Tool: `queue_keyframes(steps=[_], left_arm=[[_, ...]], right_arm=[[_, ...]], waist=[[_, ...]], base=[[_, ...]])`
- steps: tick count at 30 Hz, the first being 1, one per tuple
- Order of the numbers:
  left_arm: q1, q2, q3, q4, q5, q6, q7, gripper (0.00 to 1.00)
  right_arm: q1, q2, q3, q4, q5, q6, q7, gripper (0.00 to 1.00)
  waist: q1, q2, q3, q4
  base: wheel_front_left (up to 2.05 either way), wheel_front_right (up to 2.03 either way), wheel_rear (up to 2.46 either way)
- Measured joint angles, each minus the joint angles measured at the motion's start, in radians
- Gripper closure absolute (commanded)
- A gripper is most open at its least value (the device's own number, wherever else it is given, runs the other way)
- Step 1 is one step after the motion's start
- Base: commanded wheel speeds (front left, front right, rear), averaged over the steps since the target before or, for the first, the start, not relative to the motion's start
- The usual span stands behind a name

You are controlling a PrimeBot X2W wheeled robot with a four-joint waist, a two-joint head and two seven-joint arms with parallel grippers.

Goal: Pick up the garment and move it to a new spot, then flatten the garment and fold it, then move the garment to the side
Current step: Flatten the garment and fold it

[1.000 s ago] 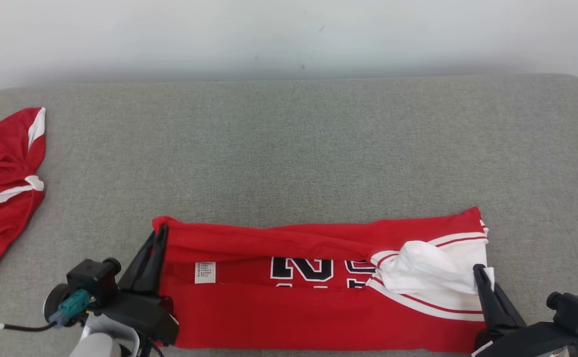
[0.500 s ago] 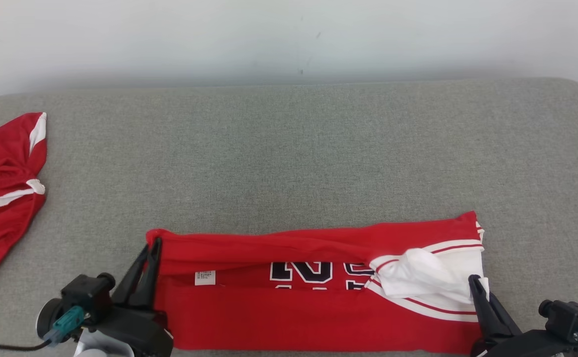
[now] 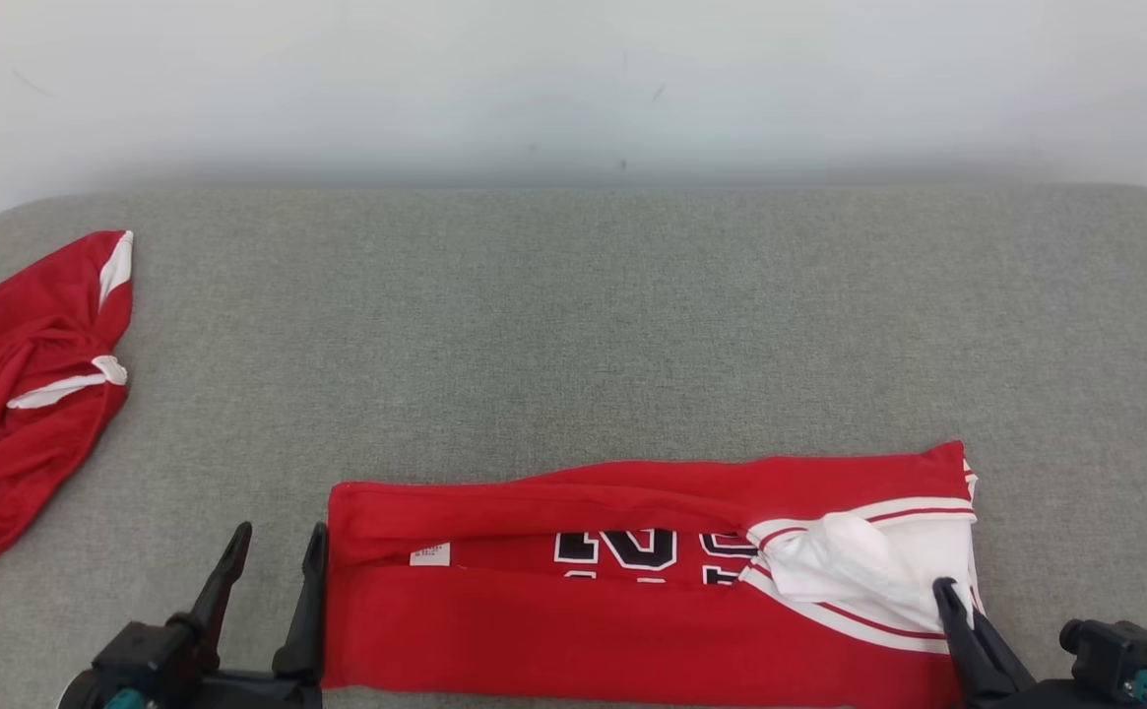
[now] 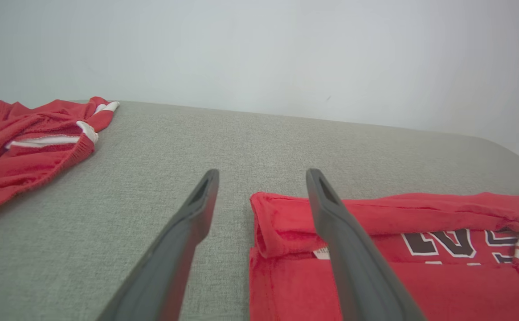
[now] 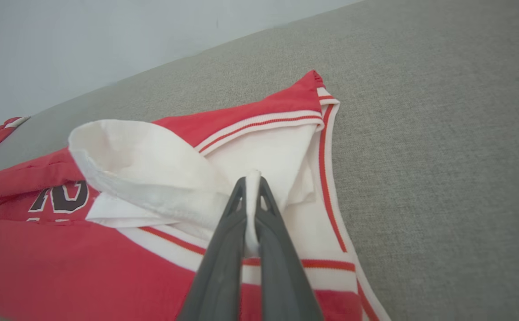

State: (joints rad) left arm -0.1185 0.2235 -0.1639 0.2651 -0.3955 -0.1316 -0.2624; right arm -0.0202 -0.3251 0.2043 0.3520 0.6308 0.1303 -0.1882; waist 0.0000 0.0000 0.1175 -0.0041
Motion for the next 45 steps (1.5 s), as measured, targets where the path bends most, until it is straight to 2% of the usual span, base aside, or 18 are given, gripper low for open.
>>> queue_keyframes(steps=[1, 2, 3, 4, 15, 26, 32, 39, 40, 42, 43, 45], left_arm=[[0.009, -0.003, 0.007, -0.006, 0.003, 0.0, 0.0, 0.0], [0.017, -0.007, 0.012, -0.012, 0.011, 0.0, 0.0, 0.0], [0.021, -0.013, 0.017, -0.015, 0.018, 0.0, 0.0, 0.0], [0.025, -0.02, 0.02, -0.018, 0.022, 0.0, 0.0, 0.0], [0.087, -0.07, 0.075, -0.052, 0.063, 0.0, 0.0, 0.0], [0.142, -0.109, 0.153, -0.096, 0.16, 0.0, 0.0, 0.0], [0.163, -0.127, 0.198, -0.106, 0.207, 0.0, 0.0, 0.0], [0.182, -0.148, 0.23, -0.092, 0.238, 0.0, 0.0, 0.0], [0.182, -0.151, 0.232, -0.09, 0.239, 0.0, 0.0, 0.0], [0.182, -0.155, 0.238, -0.086, 0.242, 0.0, 0.0, 0.0], [0.182, -0.155, 0.241, -0.083, 0.244, 0.0, 0.0, 0.0], [0.182, -0.157, 0.249, -0.081, 0.245, 0.0, 0.0, 0.0]], right_arm=[[0.0, -0.002, 0.002, 0.009, -0.003, 0.0, -0.001, 1.0], [0.0, -0.002, 0.001, 0.018, -0.004, 0.0, -0.002, 0.87], [0.0, -0.002, -0.001, 0.028, -0.006, 0.0, -0.002, 0.35], [-0.001, -0.001, -0.002, 0.034, -0.013, 0.0, -0.007, 0.0], [-0.047, -0.017, -0.061, 0.066, -0.054, 0.0, -0.016, 0.0], [-0.15, 0.021, -0.147, 0.255, -0.208, 0.0, 0.101, 0.0], [-0.164, 0.056, -0.165, 0.321, -0.24, 0.0, 0.149, 0.0], [-0.18, 0.067, -0.162, 0.353, -0.253, 0.0, 0.218, 0.0], [-0.181, 0.067, -0.164, 0.354, -0.253, 0.0, 0.22, 0.4], [-0.181, 0.067, -0.169, 0.357, -0.255, 0.0, 0.228, 0.96], [-0.181, 0.065, -0.17, 0.359, -0.255, 0.0, 0.231, 1.0], [-0.181, 0.063, -0.177, 0.361, -0.255, 0.0, 0.234, 1.0]], waist=[[0.0, 0.0, -0.002, 0.002], [0.0, 0.0, -0.004, 0.003], [0.0, 0.0, -0.006, 0.004], [0.0, 0.0, -0.008, 0.005], [0.0, 0.0, -0.033, 0.019], [0.0, 0.0, -0.049, 0.06], [0.0, 0.0, -0.052, 0.08], [-0.0001, -0.0002, -0.051, 0.079], [-0.0001, -0.0001, -0.051, 0.079], [-0.0001, -0.0001, -0.051, 0.08], [-0.0001, -0.0001, -0.052, 0.081], [0.0, -0.0001, -0.055, 0.082]], base=[[0.0, 0.0, 0.0], [0.0, 0.0, 0.0], [0.0, 0.0, 0.0], [0.0, 0.0, 0.0], [0.0, 0.0, 0.0], [0.0, 0.0, 0.0], [0.0, 0.0, 0.0], [0.0, 0.0, 0.0], [0.0, 0.0, 0.0], [0.0, 0.0, 0.0], [0.0, 0.0, 0.0], [0.0, 0.0, 0.0]])
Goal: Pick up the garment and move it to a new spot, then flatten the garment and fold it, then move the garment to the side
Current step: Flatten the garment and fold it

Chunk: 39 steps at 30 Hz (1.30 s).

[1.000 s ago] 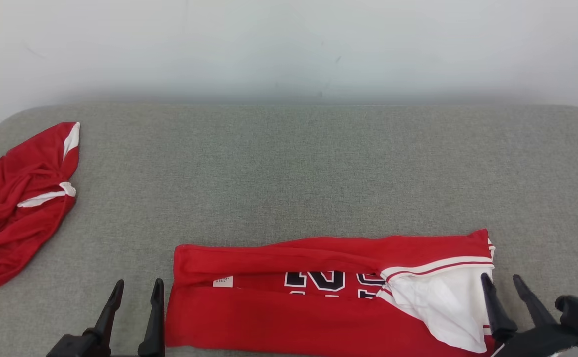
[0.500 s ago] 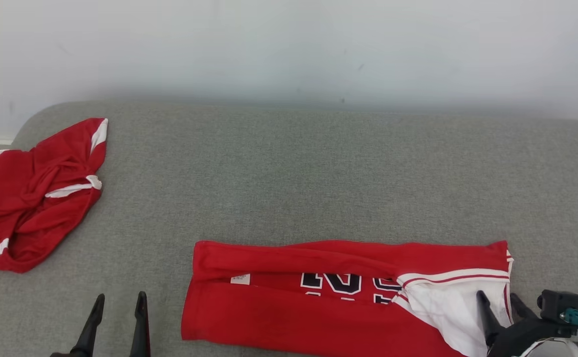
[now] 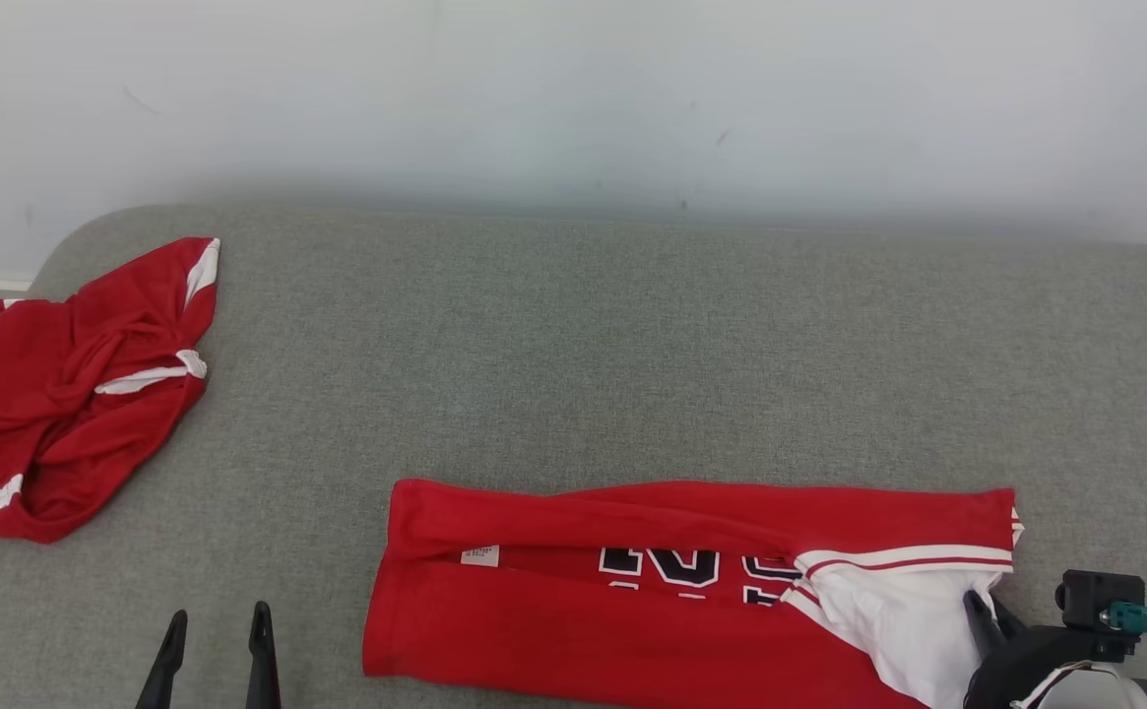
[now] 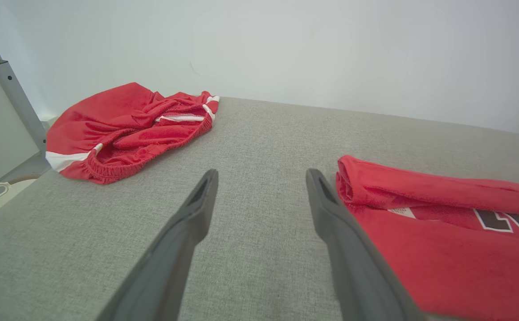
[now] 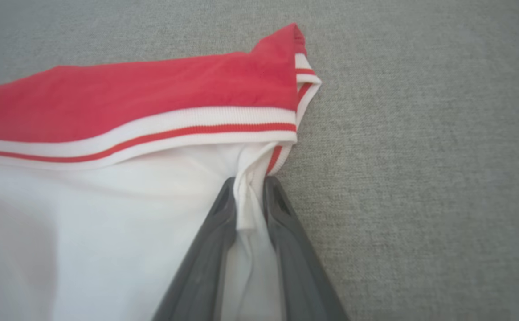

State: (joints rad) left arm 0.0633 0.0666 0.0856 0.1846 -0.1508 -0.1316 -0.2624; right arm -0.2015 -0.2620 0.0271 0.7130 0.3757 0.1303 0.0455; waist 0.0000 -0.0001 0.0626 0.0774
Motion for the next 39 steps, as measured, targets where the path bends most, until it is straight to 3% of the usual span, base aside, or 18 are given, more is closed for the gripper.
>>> queue_keyframes(steps=[4, 12, 17, 30, 39], left_arm=[[0.003, -0.002, 0.015, 0.003, 0.001, 0.0, 0.0, 0.0], [0.016, -0.006, 0.021, 0.001, 0.002, 0.0, 0.0, 0.0], [0.019, -0.008, 0.025, -0.001, 0.002, 0.0, 0.0, 0.0], [0.031, -0.013, 0.038, -0.003, -0.001, 0.0, 0.0, 0.0], [0.026, -0.015, 0.007, 0.007, -0.007, 0.0, 0.0, 0.0]], right_arm=[[0.0, -0.007, -0.024, -0.001, 0.001, 0.003, -0.016, 1.0], [0.001, -0.098, -0.127, -0.021, -0.027, 0.002, -0.036, 1.0], [0.006, -0.107, -0.151, -0.067, -0.044, 0.002, -0.022, 1.0], [0.072, -0.001, -0.036, -0.481, 0.13, 0.002, 0.129, 1.0], [0.108, 0.098, 0.068, -0.676, 0.196, 0.001, 0.207, 1.0]], waist=[[0.0, 0.0, -0.006, -0.004], [0.0001, 0.0001, -0.015, -0.013], [0.0001, 0.0001, -0.017, -0.022], [0.0001, 0.0002, -0.023, -0.06], [0.0001, 0.0002, -0.031, -0.033]], base=[[0.0, 0.0, 0.0], [0.0, 0.0, 0.0], [0.0, 0.0, 0.0], [0.0, 0.0, 0.0], [0.0, 0.0, 0.0]])
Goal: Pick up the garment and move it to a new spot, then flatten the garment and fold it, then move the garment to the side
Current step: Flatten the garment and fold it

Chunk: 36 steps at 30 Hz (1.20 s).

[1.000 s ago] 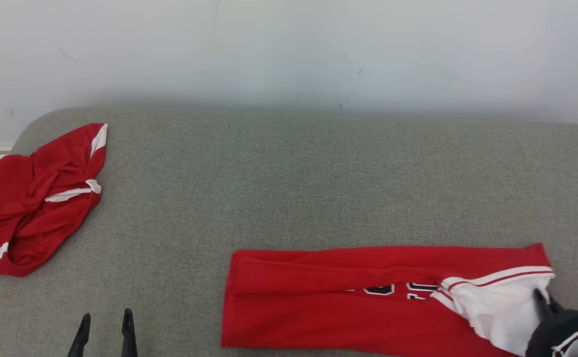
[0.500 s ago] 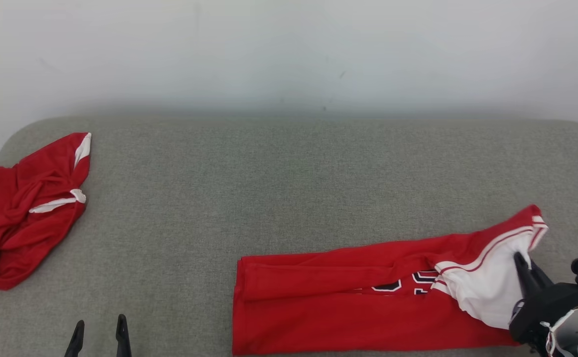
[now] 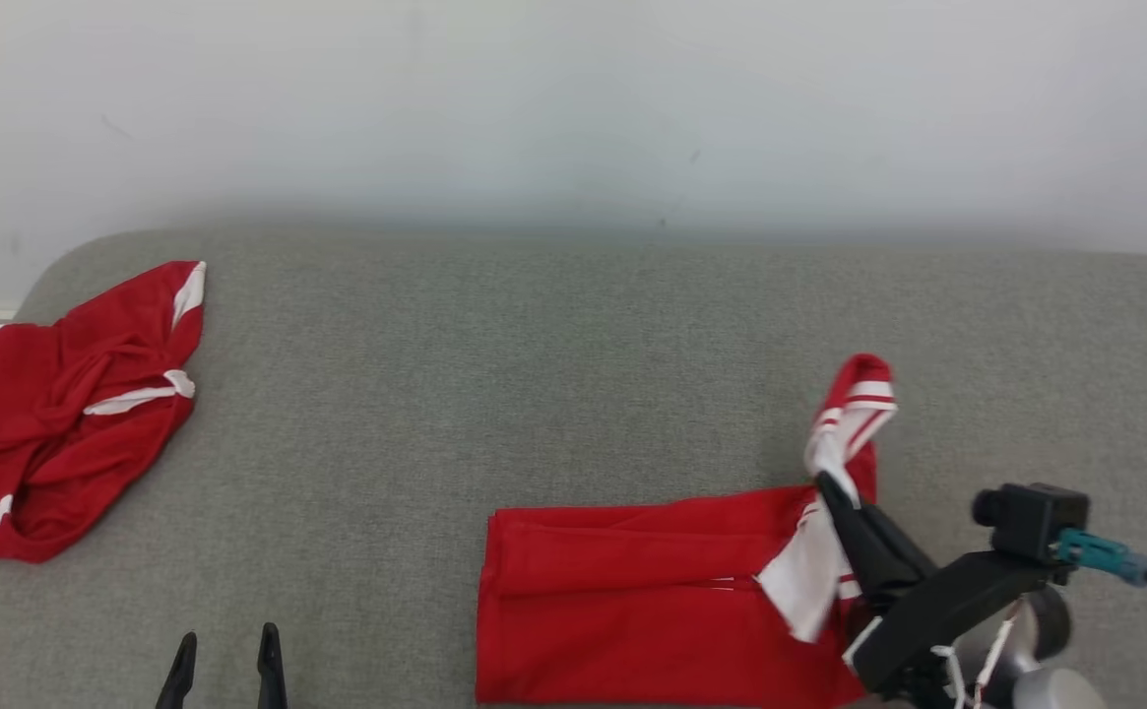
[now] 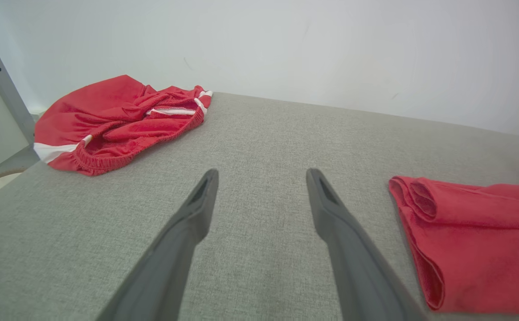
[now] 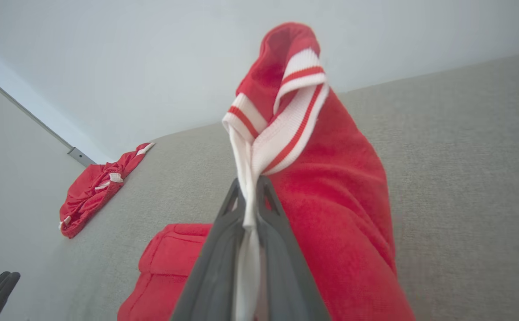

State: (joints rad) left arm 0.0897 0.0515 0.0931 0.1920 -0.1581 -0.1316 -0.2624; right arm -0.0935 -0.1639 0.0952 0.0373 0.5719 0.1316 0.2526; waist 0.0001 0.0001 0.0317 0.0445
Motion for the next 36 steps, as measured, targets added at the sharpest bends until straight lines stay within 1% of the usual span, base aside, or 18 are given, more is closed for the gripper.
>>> queue_keyframes(steps=[5, 12, 16, 19, 26, 36], left_arm=[[-0.007, 0.0, -0.022, 0.017, -0.003, 0.0, 0.0, 0.0], [-0.022, -0.001, -0.06, 0.037, -0.013, 0.0, 0.0, 0.0], [-0.034, -0.001, -0.074, 0.043, -0.017, 0.0, 0.0, 0.0], [-0.05, -0.001, -0.089, 0.049, -0.024, 0.0, 0.0, 0.0], [-0.077, -0.001, -0.114, 0.06, -0.033, 0.0, 0.0, 0.0], [-0.106, -0.001, -0.134, 0.079, -0.037, 0.0, 0.0, 0.0]], right_arm=[[-0.007, 0.059, 0.067, -0.019, 0.002, 0.0, 0.013, 1.0], [-0.044, 0.1, 0.14, 0.051, 0.007, 0.0, -0.014, 1.0], [-0.073, 0.11, 0.174, 0.122, 0.016, 0.0, -0.052, 1.0], [-0.113, 0.111, 0.229, 0.209, 0.066, 0.0, -0.111, 1.0], [-0.189, 0.113, 0.339, 0.369, 0.12, -0.001, -0.207, 1.0], [-0.274, 0.112, 0.457, 0.535, 0.193, -0.002, -0.316, 1.0]], waist=[[0.0, 0.0, -0.006, 0.03], [-0.0001, 0.0, -0.012, 0.084], [0.0, -0.0001, -0.01, 0.112], [0.0, 0.0, 0.0, 0.132], [0.0, 0.0, 0.018, 0.164], [0.0, 0.0, 0.039, 0.202]], base=[[0.0, 0.0, 0.0], [0.0, 0.0, 0.0], [0.0, 0.0, 0.0], [0.0, 0.0, 0.0], [0.0, 0.0, 0.0], [0.0, 0.0, 0.0]])
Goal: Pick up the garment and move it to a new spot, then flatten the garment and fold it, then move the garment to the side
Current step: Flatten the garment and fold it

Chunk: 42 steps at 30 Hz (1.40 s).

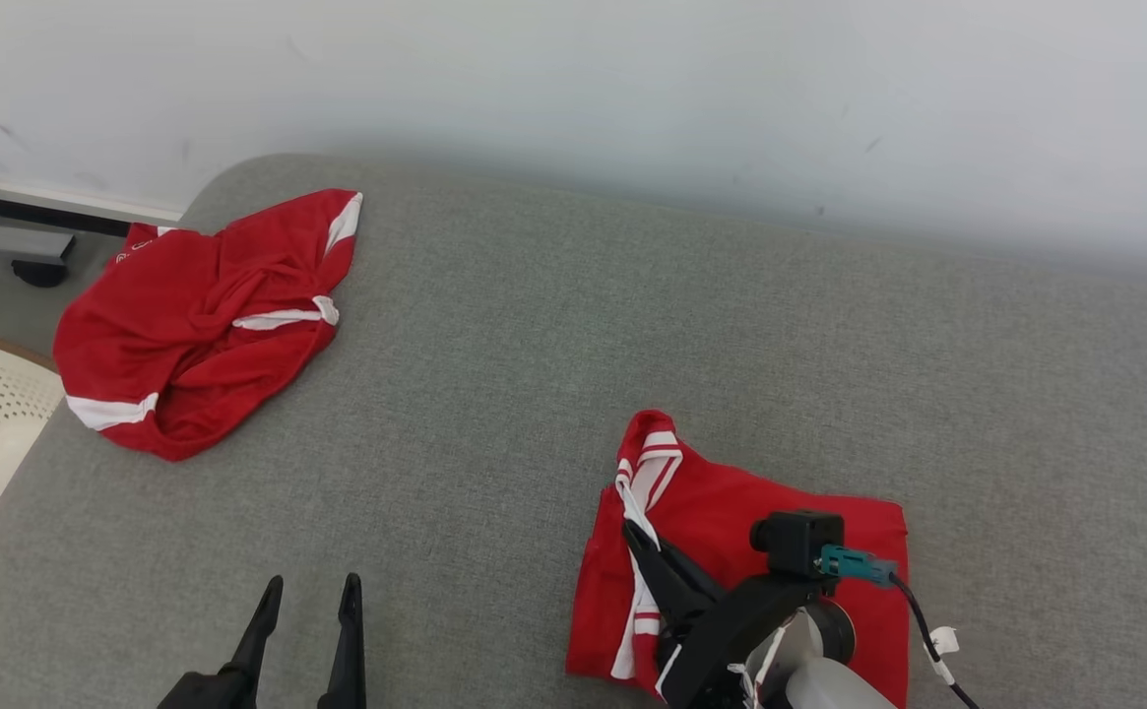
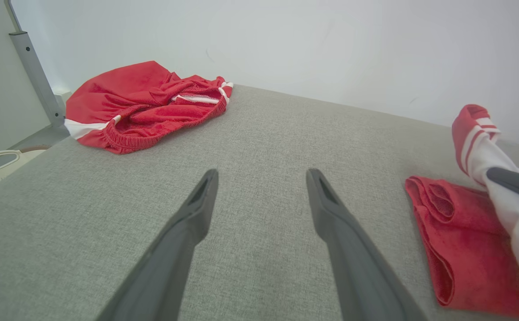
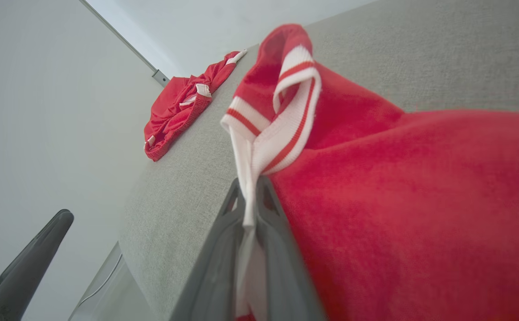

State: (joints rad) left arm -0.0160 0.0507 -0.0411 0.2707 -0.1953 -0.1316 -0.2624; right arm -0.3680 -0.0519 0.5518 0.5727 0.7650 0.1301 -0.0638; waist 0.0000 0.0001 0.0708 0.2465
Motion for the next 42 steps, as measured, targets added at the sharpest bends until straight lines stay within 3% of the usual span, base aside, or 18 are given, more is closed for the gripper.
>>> queue_keyframes(steps=[7, 8, 9, 10, 11, 17, 23, 32, 36, 42], left_arm=[[-0.013, 0.0, -0.004, 0.009, -0.011, 0.0, 0.0, 0.0], [-0.014, 0.0, -0.004, 0.01, -0.013, 0.0, 0.0, 0.0], [-0.015, 0.0, -0.004, 0.011, -0.016, 0.0, 0.0, 0.0], [-0.016, 0.0, -0.002, 0.012, -0.016, 0.0, 0.0, 0.0], [-0.016, 0.0, 0.0, 0.014, -0.016, 0.0, 0.0, 0.0], [-0.012, 0.0, 0.02, 0.016, -0.008, 0.0, 0.0, 0.0], [-0.002, 0.0, 0.046, 0.005, 0.006, 0.0, 0.0, 0.0], [0.018, 0.003, 0.07, -0.023, 0.02, 0.0, 0.0, 0.0], [0.021, 0.01, 0.075, -0.032, 0.028, 0.0, 0.0, 0.0], [0.021, 0.023, 0.078, -0.04, 0.038, 0.0, 0.0, 0.0]], right_arm=[[-0.055, 0.0, 0.072, 0.097, 0.055, 0.0, -0.06, 1.0], [-0.061, 0.0, 0.08, 0.109, 0.07, 0.0, -0.062, 0.86], [-0.065, 0.0, 0.091, 0.119, 0.084, 0.0, -0.066, 0.64], [-0.066, 0.0, 0.102, 0.124, 0.098, 0.0, -0.076, 0.07], [-0.069, 0.001, 0.11, 0.129, 0.106, 0.0, -0.086, 0.0], [-0.122, 0.002, 0.119, 0.156, 0.091, 0.0, -0.162, 0.0], [-0.139, -0.027, 0.006, 0.146, -0.022, 0.0, -0.196, 0.0], [0.01, -0.104, -0.29, -0.113, -0.315, 0.0, -0.198, 0.0], [0.103, -0.092, -0.386, -0.226, -0.425, 0.0, -0.198, 0.0], [0.24, -0.054, -0.501, -0.329, -0.487, 0.0, -0.198, 0.0]], waist=[[0.0, 0.0, 0.015, 0.015], [0.0001, 0.0, 0.015, 0.015], [0.0, 0.0, 0.015, 0.015], [0.0, 0.0, 0.014, 0.015], [0.0, 0.0, 0.013, 0.013], [0.0, 0.0, -0.001, -0.005], [0.0, 0.0, -0.015, -0.035], [0.0, 0.0, -0.023, -0.091], [0.0, 0.0, -0.024, -0.113], [0.0, 0.0, -0.032, -0.142]], base=[[0.0, 0.0, 0.0], [0.0, 0.0, 0.0], [0.0, 0.0, 0.0], [0.0, 0.0, 0.0], [0.0, 0.0, 0.0], [0.0, 0.0, 0.0], [0.0, 0.0, 0.0], [0.0, 0.0, 0.0], [0.0, 0.0, 0.0], [0.0, 0.0, 0.0]])
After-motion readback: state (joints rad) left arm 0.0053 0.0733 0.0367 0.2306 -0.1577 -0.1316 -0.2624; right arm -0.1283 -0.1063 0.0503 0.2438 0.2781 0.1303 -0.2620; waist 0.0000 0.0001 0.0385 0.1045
